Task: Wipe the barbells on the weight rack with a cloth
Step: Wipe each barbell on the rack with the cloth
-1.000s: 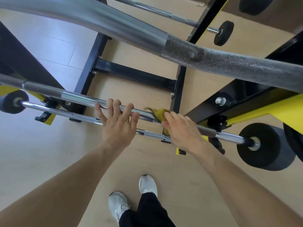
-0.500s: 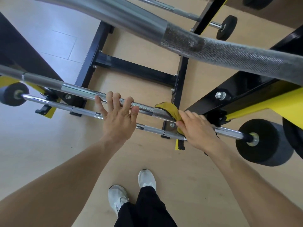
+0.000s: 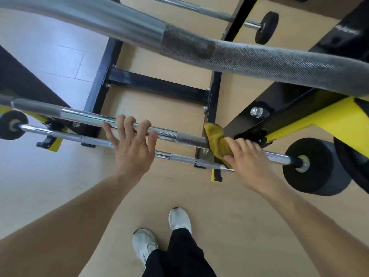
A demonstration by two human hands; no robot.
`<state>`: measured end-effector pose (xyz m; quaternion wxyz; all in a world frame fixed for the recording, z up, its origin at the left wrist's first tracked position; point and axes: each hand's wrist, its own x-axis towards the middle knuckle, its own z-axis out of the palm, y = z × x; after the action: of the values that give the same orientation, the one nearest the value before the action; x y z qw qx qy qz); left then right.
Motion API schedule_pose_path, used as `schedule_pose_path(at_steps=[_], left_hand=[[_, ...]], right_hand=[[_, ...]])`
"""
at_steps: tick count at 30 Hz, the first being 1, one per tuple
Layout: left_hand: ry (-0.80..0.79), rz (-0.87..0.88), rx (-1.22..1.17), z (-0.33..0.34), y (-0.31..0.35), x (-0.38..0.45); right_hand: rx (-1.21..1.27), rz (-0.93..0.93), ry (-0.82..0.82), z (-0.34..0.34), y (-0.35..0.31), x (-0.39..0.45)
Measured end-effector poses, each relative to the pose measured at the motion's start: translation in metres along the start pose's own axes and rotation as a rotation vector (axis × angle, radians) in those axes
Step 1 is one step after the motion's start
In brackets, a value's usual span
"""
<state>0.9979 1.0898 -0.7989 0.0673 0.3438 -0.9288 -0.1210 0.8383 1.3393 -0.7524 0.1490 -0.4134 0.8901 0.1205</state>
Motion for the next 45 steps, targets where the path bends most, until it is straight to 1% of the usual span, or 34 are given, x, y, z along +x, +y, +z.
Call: schedule_pose_path(at_steps=[2, 4, 6, 8, 10, 12, 13, 15, 16, 17, 18, 19, 22, 24, 26, 27, 28, 30, 32, 34, 35, 38, 41, 43, 45], left_hand=[[0.003, -0.018, -0.006, 0.003, 0.001, 0.0], [0.014, -0.021, 0.003, 0.006, 0.001, 0.0], [0.03, -0.005, 0.017, 0.006, 0.0, 0.0], [0.024, 0.004, 0.026, 0.007, -0.002, -0.001], [0.005, 0.008, 0.043, 0.006, -0.005, 0.0], [-0.023, 0.03, 0.048, 0.004, -0.009, 0.001], [-0.03, 0.041, 0.052, 0.004, -0.011, 0.001], [-0.037, 0.043, 0.052, 0.004, -0.011, 0.002], [-0.035, 0.032, 0.048, 0.005, -0.01, 0.002], [-0.029, 0.018, 0.042, 0.006, -0.007, 0.002], [-0.019, 0.007, 0.036, 0.007, -0.005, 0.002], [-0.01, 0.001, 0.027, 0.009, -0.004, 0.002], [0.013, 0.005, 0.028, 0.013, -0.006, 0.002], [0.018, 0.017, 0.047, 0.013, -0.009, 0.002], [0.028, 0.027, 0.059, 0.013, -0.011, 0.003], [0.041, 0.029, 0.062, 0.014, -0.011, 0.002], [0.055, 0.029, 0.061, 0.014, -0.011, 0.002], [0.069, 0.027, 0.052, 0.015, -0.011, 0.002], [0.09, 0.03, 0.051, 0.017, -0.012, 0.003], [0.118, 0.024, 0.039, 0.021, -0.01, 0.003], [0.136, 0.018, 0.032, 0.023, -0.009, 0.004], [0.152, 0.008, 0.024, 0.027, -0.007, 0.004], [0.112, 0.004, 0.046, 0.023, -0.009, 0.004], [0.079, 0.011, 0.053, 0.018, -0.01, 0.002], [0.054, 0.014, 0.047, 0.014, -0.009, 0.002]], right_hand=[[0.061, -0.058, 0.007, -0.005, -0.008, 0.014], [0.249, -0.121, -0.085, -0.017, -0.028, 0.041], [0.403, -0.143, -0.192, -0.03, -0.059, 0.071], [0.466, -0.2, -0.216, -0.039, -0.086, 0.09], [0.49, -0.248, -0.204, -0.042, -0.093, 0.088], [0.453, -0.22, -0.186, -0.037, -0.071, 0.073], [0.414, -0.16, -0.186, -0.034, -0.052, 0.062], [0.341, 0.022, -0.198, -0.03, -0.018, 0.038], [0.277, 0.077, -0.181, -0.027, -0.009, 0.031], [0.193, 0.081, -0.144, -0.026, -0.008, 0.028], [0.114, 0.052, -0.105, -0.027, -0.016, 0.032], [0.086, 0.023, -0.053, -0.026, -0.033, 0.041], [0.215, -0.058, 0.068, -0.028, -0.104, 0.072], [0.344, -0.094, 0.133, -0.032, -0.133, 0.083], [0.279, -0.215, 0.168, -0.028, -0.123, 0.072], [0.242, -0.25, 0.157, -0.023, -0.105, 0.062], [0.222, -0.242, 0.129, -0.018, -0.082, 0.052], [0.175, -0.13, 0.066, -0.009, -0.037, 0.032], [0.085, 0.011, -0.001, -0.008, -0.011, 0.015], [0.031, 0.081, -0.017, -0.012, -0.01, 0.012], [0.032, 0.078, -0.013, -0.015, -0.017, 0.018], [0.189, -0.042, 0.024, -0.023, -0.068, 0.041], [0.213, -0.163, 0.147, -0.022, -0.109, 0.049], [0.182, -0.19, 0.119, -0.02, -0.093, 0.04], [0.136, -0.111, 0.064, -0.011, -0.05, 0.021]])
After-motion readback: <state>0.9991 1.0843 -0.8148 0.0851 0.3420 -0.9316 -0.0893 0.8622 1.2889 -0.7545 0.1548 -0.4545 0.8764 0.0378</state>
